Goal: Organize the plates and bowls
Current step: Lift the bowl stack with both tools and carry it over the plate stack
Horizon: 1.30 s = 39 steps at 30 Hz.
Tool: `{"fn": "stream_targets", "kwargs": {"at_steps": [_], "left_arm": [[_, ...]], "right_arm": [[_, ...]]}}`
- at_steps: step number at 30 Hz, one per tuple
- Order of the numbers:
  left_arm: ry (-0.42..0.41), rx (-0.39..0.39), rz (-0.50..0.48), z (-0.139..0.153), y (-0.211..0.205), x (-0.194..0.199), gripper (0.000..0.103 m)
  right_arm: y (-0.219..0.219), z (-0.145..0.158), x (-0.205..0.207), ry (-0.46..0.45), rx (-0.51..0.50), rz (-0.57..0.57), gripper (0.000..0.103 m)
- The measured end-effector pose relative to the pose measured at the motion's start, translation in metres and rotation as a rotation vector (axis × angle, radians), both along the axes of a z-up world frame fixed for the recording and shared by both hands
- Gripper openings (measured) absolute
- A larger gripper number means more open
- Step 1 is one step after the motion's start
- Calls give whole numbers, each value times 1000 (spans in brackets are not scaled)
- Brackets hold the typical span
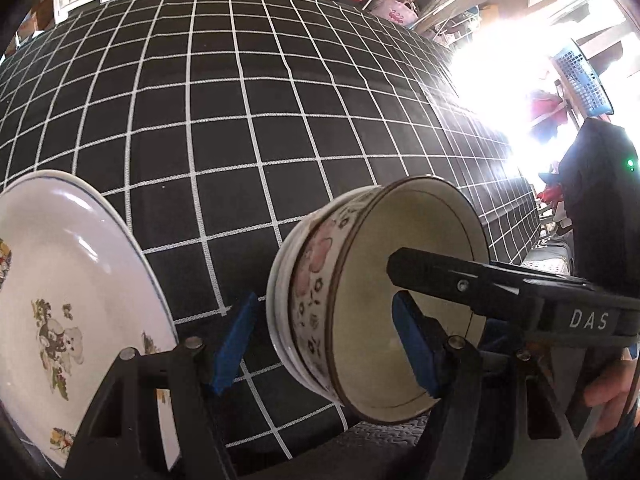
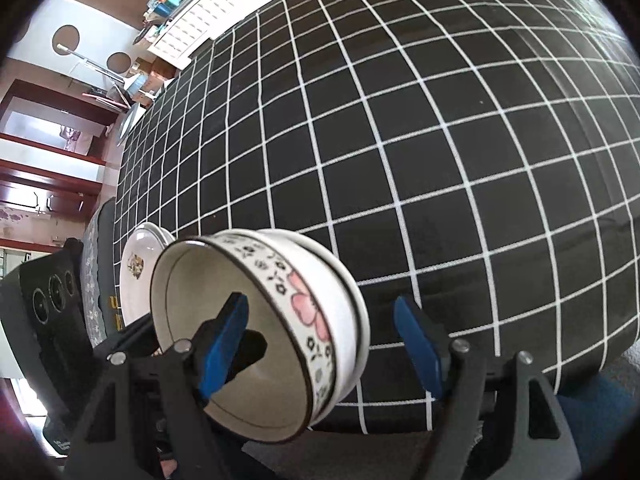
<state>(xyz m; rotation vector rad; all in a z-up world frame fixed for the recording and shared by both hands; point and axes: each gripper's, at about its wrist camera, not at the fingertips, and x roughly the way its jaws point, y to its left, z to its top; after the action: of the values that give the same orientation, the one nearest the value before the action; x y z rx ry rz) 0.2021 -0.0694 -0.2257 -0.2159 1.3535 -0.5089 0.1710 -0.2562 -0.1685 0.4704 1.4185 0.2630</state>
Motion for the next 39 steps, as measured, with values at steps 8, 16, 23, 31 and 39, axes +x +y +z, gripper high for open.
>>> {"fn": "stream_targets", "kwargs": {"at_steps": [8, 16, 23, 31, 39], "left_arm": [[-10, -2, -36, -14, -5, -2, 67], [-47, 32, -59, -15, -24, -4, 66], [-53, 38, -60, -15, -33, -3, 65], [-45, 46, -49, -11, -30, -2, 65], [-22, 37, -11, -13, -25, -4, 66]], "right_arm": [[-4, -5, -4, 11, 35, 15, 79], [-1, -6, -6, 1, 54, 40, 78], [-6, -10, -6, 1, 48, 30, 66], [-25, -16, -15, -17, 101, 4, 65], [-26, -11, -20, 13, 90, -30, 62]]}}
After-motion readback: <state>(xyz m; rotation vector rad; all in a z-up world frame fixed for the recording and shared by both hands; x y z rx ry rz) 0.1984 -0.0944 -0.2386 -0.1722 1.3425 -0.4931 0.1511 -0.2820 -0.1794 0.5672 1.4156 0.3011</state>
